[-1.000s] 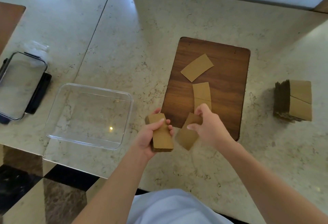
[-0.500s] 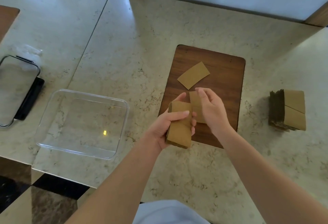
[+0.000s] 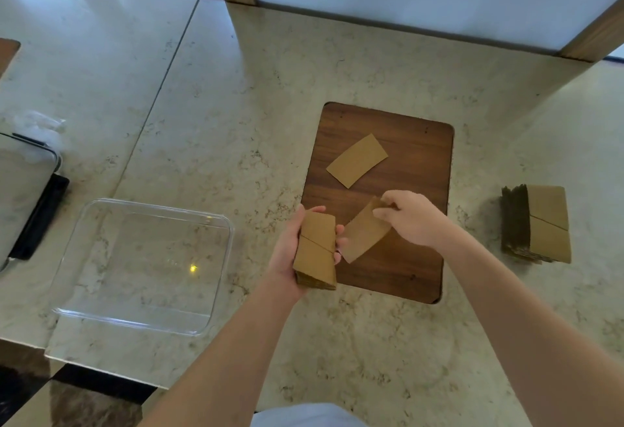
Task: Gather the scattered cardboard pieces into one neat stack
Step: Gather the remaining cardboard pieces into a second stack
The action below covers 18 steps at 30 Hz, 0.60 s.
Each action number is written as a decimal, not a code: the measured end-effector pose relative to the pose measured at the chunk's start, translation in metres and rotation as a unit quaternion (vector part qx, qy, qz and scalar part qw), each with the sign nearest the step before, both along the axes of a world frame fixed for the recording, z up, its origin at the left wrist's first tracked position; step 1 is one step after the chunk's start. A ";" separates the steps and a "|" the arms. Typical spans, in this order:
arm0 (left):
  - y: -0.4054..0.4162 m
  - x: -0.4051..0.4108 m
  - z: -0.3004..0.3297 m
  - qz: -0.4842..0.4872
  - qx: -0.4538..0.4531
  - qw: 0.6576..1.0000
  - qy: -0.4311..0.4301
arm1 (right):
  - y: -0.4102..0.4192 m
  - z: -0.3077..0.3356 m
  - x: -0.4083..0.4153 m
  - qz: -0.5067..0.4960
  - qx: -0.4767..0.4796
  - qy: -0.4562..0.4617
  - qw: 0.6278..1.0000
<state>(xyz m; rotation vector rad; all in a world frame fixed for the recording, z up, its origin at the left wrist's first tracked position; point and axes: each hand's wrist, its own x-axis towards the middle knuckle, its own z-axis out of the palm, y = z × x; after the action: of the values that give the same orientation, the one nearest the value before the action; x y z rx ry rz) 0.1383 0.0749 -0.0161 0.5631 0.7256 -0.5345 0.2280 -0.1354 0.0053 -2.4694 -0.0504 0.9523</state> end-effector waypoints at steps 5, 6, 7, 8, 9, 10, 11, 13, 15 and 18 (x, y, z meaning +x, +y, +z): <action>0.010 0.016 -0.009 -0.013 -0.030 0.999 -0.016 | -0.002 0.018 -0.003 -0.117 0.183 0.034 0.976; 0.011 0.018 -0.008 -0.020 -0.040 0.999 -0.019 | -0.001 0.020 -0.005 -0.126 0.201 0.032 0.971; 0.012 0.020 -0.008 -0.027 -0.050 0.998 -0.023 | 0.001 0.020 -0.004 -0.139 0.217 0.030 0.966; 0.014 0.021 -0.009 -0.034 -0.056 0.997 -0.029 | 0.002 0.021 -0.004 -0.150 0.230 0.030 0.961; 0.017 0.022 -0.009 -0.040 -0.058 0.997 -0.035 | 0.002 0.020 -0.002 -0.153 0.238 0.032 0.958; 0.021 0.022 -0.010 -0.044 -0.056 0.997 -0.039 | 0.003 0.021 -0.002 -0.146 0.239 0.034 0.959; 0.025 0.022 -0.011 -0.047 -0.052 0.997 -0.042 | 0.002 0.021 0.000 -0.135 0.236 0.037 0.962; 0.032 0.020 -0.014 -0.053 -0.040 0.997 -0.041 | -0.001 0.023 0.003 -0.132 0.244 0.046 0.960; 0.032 0.018 -0.016 -0.063 -0.035 0.997 -0.032 | 0.001 0.026 0.005 -0.139 0.273 0.052 0.951; 0.020 0.018 -0.016 -0.117 -0.038 0.991 -0.051 | 0.023 0.022 0.001 -0.080 0.256 0.059 0.962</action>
<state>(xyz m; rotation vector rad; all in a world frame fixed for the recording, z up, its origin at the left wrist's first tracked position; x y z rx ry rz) 0.1562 0.0950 -0.0325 0.6043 0.5428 -0.7418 0.2291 -0.1120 0.0271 -1.9094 -0.0495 0.8836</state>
